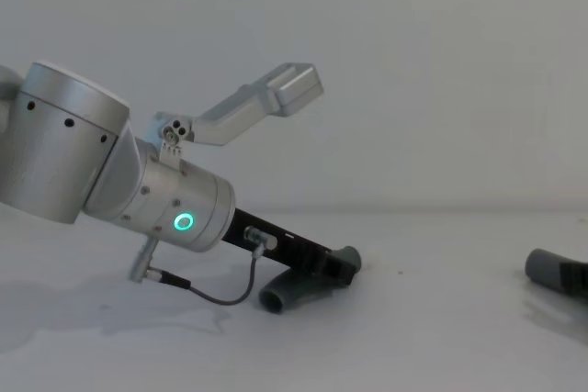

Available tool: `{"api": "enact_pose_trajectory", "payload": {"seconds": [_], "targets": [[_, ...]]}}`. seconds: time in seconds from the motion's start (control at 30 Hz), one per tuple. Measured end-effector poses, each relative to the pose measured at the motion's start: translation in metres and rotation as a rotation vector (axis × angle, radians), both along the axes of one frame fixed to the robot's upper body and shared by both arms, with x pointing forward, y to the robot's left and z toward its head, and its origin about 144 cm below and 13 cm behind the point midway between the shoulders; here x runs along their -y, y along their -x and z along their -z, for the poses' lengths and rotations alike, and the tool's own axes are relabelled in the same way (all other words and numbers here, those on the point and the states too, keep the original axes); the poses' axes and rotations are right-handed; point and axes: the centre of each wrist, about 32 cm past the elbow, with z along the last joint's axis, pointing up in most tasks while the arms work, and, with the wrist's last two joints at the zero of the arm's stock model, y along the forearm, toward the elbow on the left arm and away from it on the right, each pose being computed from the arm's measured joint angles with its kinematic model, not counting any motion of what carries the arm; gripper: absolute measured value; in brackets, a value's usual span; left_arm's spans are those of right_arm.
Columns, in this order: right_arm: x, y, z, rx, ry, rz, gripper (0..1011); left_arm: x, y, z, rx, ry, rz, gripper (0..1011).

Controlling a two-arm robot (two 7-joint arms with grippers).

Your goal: Use both hands to pick up one end of the pipe from the table, align the ends, and insert them.

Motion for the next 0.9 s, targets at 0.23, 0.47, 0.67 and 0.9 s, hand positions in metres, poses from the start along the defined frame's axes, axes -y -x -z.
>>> {"api": "enact_pose_trajectory", "payload": {"seconds": [0.23,0.47,0.67,0.9], "targets": [[0.0010,-0.0021,0.0021,-0.003,0.003,-0.007,1000,0.0000,0.0000,0.0000,0.000,0.000,0.000,354],[-0.0001,-0.0045,0.0041,-0.003,0.005,-0.019,1000,0.0000,0.0000,0.0000,0.000,0.000,0.000,354],[-0.0015,-0.0068,0.0062,-0.009,0.005,-0.024,1000,0.0000,0.0000,0.0000,0.000,0.000,0.000,354],[-0.0031,-0.0093,0.0080,-0.015,0.004,-0.027,1000,0.0000,0.0000,0.0000,0.000,0.000,0.000,355]]}}
